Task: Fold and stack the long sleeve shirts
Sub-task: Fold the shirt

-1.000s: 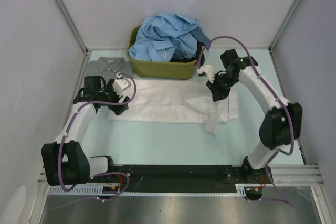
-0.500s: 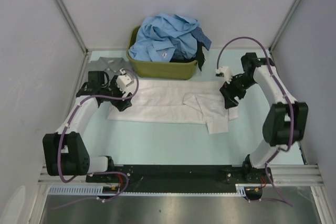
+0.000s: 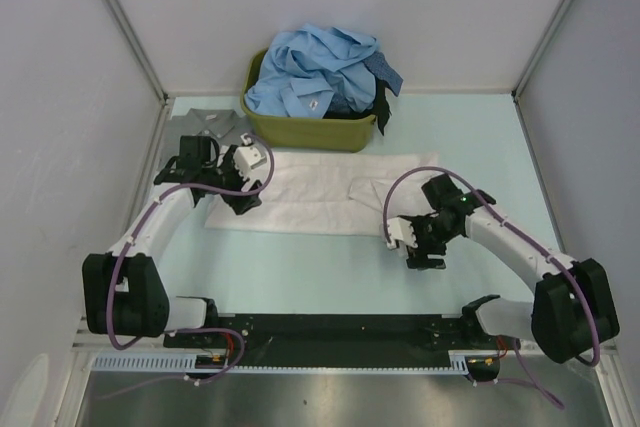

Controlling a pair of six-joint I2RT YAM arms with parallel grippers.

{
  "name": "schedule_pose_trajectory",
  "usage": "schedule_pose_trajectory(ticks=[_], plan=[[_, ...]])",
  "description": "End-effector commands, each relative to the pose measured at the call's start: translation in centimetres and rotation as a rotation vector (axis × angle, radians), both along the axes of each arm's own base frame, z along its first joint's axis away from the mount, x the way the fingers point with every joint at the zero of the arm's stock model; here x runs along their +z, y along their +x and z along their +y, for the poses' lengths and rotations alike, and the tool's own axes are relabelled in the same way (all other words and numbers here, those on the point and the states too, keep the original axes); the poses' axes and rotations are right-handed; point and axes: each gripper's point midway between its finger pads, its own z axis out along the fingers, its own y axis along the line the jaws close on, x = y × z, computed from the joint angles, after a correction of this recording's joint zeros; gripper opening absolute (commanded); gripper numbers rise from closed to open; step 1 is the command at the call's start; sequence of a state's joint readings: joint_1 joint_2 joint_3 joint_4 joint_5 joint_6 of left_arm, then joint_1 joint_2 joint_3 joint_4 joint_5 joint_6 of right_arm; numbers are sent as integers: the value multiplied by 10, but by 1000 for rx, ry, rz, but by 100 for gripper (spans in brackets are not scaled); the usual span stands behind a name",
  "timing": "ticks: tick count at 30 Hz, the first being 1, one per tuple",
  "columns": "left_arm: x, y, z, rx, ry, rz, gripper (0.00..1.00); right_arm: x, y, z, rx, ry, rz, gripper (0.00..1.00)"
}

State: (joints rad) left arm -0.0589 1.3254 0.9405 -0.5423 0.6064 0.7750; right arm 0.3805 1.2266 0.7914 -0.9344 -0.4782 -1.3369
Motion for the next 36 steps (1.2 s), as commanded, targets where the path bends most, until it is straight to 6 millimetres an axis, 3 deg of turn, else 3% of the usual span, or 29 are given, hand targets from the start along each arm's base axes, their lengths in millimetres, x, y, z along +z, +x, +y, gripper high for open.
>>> schedule_pose_trajectory(ticks=[1,5,8,11,12,14,15,19,21,27,32,33,36], plan=[[10,-10,-5,-24,-19,-30,86,-23,30,6,86,-55,-147,78],[6,-19,-1,-24,1,-27,86,-48,35,-6,87,-149,-129,76],[4,-24,0,-19,7,-22,86,-52,43,-8,85,-155,-124,76],[1,-28,1,-19,7,-18,86,-59,35,-7,101,-139,-30,73],[2,-28,1,-16,7,-21,86,-55,38,-5,100,-135,-9,68],[3,-27,1,-17,9,-23,86,-62,35,-3,100,-131,71,50],[3,-28,1,-17,9,-20,86,-55,41,2,100,-125,83,44],[4,-25,3,-18,23,-26,86,-59,52,11,70,-125,108,8],[5,-24,4,-19,29,-26,86,-59,56,15,57,-119,91,0],[5,-21,5,-24,41,-33,86,-30,54,16,0,-98,87,0],[3,-21,3,-34,33,-28,85,12,61,26,-40,-17,5,0],[2,-21,3,-34,33,-28,85,11,59,26,-39,-32,5,0],[0,-20,2,-38,28,-28,85,-6,56,18,-27,-116,-19,14]])
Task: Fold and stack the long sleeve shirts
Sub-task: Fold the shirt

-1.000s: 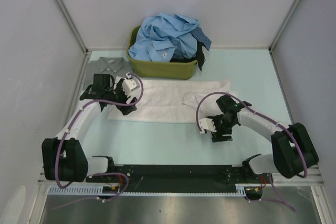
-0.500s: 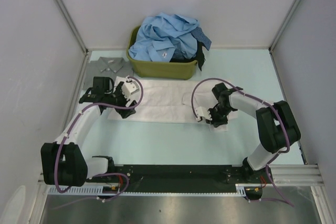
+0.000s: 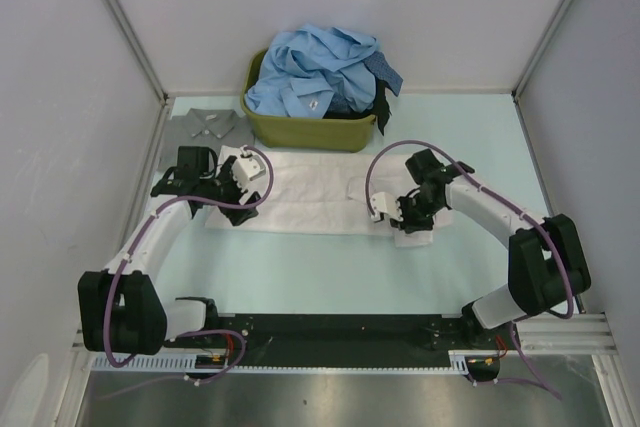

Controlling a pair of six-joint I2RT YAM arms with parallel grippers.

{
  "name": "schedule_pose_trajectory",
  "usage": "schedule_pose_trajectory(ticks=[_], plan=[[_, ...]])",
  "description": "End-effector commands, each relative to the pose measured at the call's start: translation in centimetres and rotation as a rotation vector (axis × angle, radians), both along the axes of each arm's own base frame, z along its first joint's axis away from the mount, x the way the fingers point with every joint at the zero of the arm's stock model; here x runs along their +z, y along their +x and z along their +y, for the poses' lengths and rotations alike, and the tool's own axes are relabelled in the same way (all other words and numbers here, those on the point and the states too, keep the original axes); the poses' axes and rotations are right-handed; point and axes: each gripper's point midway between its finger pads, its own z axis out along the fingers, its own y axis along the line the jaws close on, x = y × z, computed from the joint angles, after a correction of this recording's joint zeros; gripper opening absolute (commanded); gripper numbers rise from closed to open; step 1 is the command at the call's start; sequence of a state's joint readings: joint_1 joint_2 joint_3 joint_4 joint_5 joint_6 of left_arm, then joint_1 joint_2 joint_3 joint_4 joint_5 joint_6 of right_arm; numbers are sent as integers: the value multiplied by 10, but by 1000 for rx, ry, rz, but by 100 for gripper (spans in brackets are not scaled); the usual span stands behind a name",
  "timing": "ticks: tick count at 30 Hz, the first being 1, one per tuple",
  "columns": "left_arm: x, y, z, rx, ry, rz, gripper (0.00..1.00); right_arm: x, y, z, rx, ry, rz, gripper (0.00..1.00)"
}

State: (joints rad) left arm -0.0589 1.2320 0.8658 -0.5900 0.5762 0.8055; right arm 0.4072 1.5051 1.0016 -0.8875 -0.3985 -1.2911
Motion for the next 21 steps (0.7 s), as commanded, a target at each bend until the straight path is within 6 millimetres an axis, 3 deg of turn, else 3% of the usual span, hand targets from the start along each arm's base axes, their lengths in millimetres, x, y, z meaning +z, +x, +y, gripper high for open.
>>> schedule_pose_trajectory(ticks=[1,7,13,15,17,18,19,21], plan=[[8,6,-6,-35,-15,-36,85,-3,-1,-1,3,-46,-40,30],[13,8,-5,-30,-13,-50,85,-32,-3,-9,67,-99,-50,54],[15,4,-2,-26,1,-55,86,-63,-5,-15,88,-153,-38,58],[16,3,-2,-25,4,-55,85,-71,-6,-14,91,-165,-18,53],[18,2,-2,-25,4,-61,85,-73,-9,-14,97,-174,10,33],[19,2,-2,-25,6,-64,86,-75,-11,-13,97,-171,22,15],[21,3,-1,-26,7,-69,85,-76,-14,-13,102,-175,40,6],[22,4,-1,-27,8,-75,85,-73,-11,-10,92,-162,38,0]])
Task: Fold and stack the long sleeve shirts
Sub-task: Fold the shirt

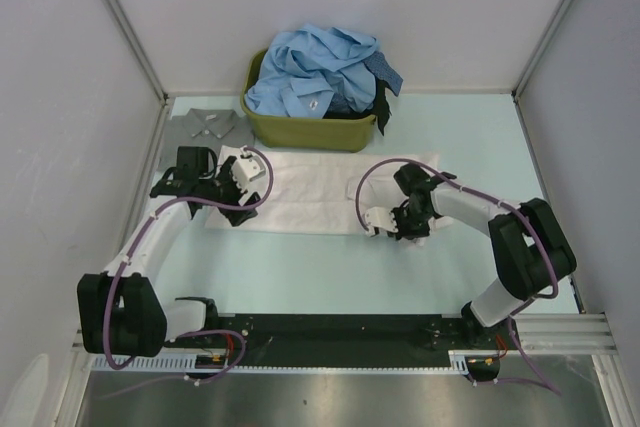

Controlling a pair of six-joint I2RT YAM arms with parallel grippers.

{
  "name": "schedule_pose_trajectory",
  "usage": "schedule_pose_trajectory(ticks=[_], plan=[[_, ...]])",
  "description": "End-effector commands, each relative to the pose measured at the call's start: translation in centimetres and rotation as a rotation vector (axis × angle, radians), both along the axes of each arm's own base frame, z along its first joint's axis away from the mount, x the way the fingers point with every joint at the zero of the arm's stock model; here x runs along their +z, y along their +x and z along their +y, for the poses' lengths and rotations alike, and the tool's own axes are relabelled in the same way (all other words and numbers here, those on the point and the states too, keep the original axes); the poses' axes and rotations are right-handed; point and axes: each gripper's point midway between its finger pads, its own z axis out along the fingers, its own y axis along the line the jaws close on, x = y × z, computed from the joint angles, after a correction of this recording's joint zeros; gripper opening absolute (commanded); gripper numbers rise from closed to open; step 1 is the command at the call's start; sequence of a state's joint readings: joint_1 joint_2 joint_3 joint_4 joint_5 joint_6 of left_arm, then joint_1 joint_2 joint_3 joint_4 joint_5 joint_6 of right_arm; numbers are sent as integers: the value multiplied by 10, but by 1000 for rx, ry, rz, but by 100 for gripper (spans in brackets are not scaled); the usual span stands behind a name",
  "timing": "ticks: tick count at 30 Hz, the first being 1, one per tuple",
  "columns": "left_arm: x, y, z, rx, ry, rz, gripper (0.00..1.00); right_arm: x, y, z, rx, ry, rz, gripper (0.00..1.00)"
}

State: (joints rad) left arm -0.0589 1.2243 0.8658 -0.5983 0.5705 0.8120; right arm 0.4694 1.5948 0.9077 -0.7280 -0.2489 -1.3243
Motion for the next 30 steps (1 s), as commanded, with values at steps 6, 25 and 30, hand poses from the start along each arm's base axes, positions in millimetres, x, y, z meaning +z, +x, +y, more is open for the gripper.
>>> schedule_pose_trajectory(ticks=[6,25,30], plan=[[26,9,-4,-23,-10,-81,85,53,9,22,-136,144,72,0],[75,48,-5,172,-140,-141,99,302,230,28,-592,674,-356,0],[90,52,3,256,-183,-136,99,332,244,27,-568,688,-400,0]])
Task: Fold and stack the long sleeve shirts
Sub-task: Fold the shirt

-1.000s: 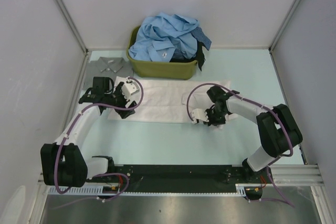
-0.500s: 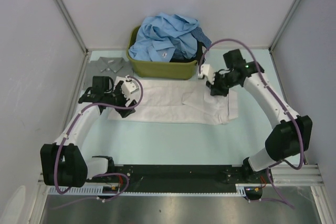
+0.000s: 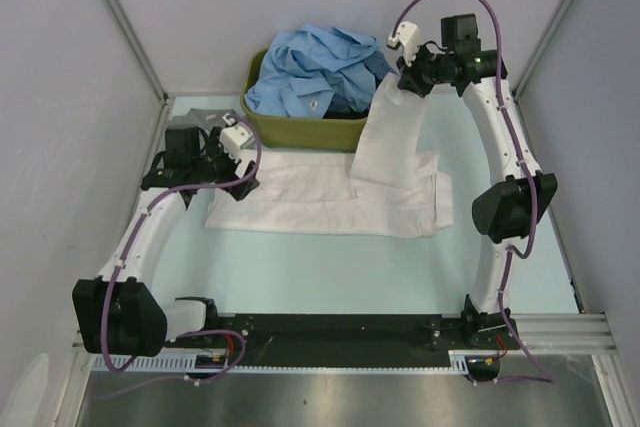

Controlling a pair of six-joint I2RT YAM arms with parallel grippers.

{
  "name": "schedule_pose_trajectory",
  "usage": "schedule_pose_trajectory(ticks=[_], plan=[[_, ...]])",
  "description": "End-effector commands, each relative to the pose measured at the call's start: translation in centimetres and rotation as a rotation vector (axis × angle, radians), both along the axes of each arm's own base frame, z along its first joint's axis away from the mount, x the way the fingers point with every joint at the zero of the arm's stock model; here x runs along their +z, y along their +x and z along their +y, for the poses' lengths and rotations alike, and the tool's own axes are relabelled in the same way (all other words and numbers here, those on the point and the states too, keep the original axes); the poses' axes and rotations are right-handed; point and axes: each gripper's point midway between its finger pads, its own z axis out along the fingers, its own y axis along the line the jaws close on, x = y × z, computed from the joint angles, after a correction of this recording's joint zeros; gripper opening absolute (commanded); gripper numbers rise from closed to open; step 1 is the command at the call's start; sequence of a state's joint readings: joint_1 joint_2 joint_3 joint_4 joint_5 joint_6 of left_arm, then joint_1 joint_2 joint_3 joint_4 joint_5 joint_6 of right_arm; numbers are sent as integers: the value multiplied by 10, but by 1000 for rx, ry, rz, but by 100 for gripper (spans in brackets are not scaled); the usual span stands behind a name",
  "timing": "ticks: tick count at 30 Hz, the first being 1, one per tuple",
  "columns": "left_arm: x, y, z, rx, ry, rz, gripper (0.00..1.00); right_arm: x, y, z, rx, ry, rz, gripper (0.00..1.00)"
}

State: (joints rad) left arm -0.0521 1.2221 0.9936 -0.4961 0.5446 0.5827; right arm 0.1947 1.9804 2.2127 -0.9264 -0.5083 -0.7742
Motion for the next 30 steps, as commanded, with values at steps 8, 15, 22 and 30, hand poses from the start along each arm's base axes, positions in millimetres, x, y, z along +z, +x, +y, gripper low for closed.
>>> schedule_pose_trajectory(ticks=[8,15,22,30], plan=[[25,4,13,156,-115,-11,99,41,-75,38,114,49,37,0],[26,3,28,236,-133,12,99,-7,-127,87,143,95,234,0],[19,-3,36,303,-166,58,99,-38,-104,144,-55,367,499,0],[12,-14,64,429,-97,39,99,-61,-86,217,-168,589,569,0]])
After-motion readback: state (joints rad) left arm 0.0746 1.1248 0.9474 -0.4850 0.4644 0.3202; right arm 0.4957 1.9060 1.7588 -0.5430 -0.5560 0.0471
